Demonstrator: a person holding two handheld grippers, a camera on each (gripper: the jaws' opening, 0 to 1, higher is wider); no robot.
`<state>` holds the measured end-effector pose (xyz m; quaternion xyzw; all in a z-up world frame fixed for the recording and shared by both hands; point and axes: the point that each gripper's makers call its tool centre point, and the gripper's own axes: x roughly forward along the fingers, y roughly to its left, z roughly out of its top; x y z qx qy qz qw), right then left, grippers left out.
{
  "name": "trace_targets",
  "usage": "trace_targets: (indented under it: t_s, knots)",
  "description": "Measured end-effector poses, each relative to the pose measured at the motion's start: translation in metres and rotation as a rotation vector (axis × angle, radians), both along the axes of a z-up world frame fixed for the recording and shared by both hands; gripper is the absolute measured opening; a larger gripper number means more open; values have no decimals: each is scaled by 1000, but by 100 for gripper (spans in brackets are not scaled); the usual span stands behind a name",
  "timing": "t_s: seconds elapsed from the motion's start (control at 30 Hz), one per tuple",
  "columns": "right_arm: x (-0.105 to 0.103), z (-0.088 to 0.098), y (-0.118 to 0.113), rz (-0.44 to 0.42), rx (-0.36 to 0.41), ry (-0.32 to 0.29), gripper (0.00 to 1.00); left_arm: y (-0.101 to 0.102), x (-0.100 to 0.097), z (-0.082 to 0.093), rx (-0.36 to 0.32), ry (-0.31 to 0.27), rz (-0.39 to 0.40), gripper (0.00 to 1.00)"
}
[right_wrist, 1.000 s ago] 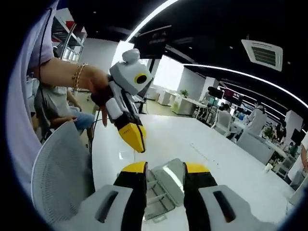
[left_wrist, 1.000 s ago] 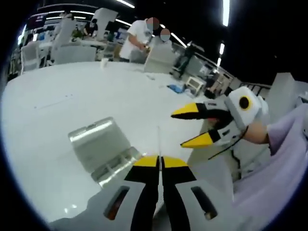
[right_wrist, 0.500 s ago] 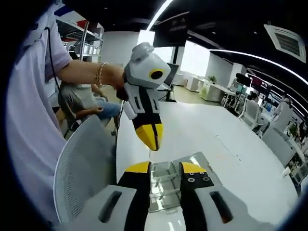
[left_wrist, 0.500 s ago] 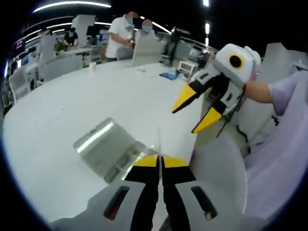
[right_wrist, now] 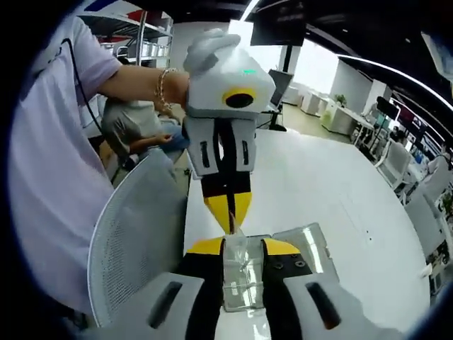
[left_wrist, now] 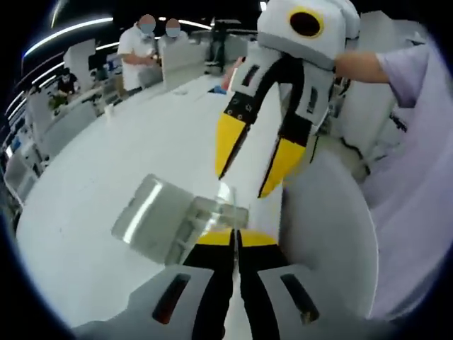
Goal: Insert the divider into the dual guide fixture by aligning both edges with the guide slots and pushing it downward to the bottom, including one-sided entry, uneven engagement, binding, and posture correction.
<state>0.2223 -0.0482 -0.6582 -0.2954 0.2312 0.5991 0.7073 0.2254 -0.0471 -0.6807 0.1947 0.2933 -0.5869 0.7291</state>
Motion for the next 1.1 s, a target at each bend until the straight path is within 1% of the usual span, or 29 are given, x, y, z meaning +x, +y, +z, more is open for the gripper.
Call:
trace_targets:
  t_s: [0.03, 0.1, 0.17, 0.23, 0.3, 0.37, 0.43, 0.53, 0.67, 0.87, 1.0, 1.1]
  knots:
    - [-3, -4, 2, 19, -22, 10, 14, 0, -1, 0, 5, 1, -13, 0]
    - [-4, -8, 6, 38, -53, 11, 14, 0, -4, 1, 9, 1, -37, 0]
    - [-4, -9, 10, 43, -58, 23, 12, 1, -6, 1, 13, 3, -55, 0]
    - [-5, -12, 12, 64, -87, 23, 9, 3, -6, 0, 24, -1, -65, 0]
    - [-5, -14, 13, 73, -103, 26, 6, 5, -6, 0, 31, 2, -69, 0]
    - [-5, -16, 15, 84, -119, 37, 5, 6, -5, -1, 34, 2, -70, 0]
    - [-4, -18, 16, 97, -141, 27, 4, 7, -4, -1, 37, 1, -68, 0]
    - [-4, -19, 19, 102, -155, 43, 1, 8, -5, -1, 38, 3, -74, 0]
    - [-3, -20, 19, 112, -176, 53, 0, 9, -3, -2, 43, -6, -74, 0]
    - [-6, -19, 21, 112, -167, 87, 0, 12, 1, 1, 35, -12, -64, 0]
    - [-7, -21, 21, 120, -180, 88, 0, 12, 0, -2, 38, -1, -67, 1]
    - [-7, -22, 22, 119, -179, 91, 0, 11, -3, -5, 43, 10, -69, 5]
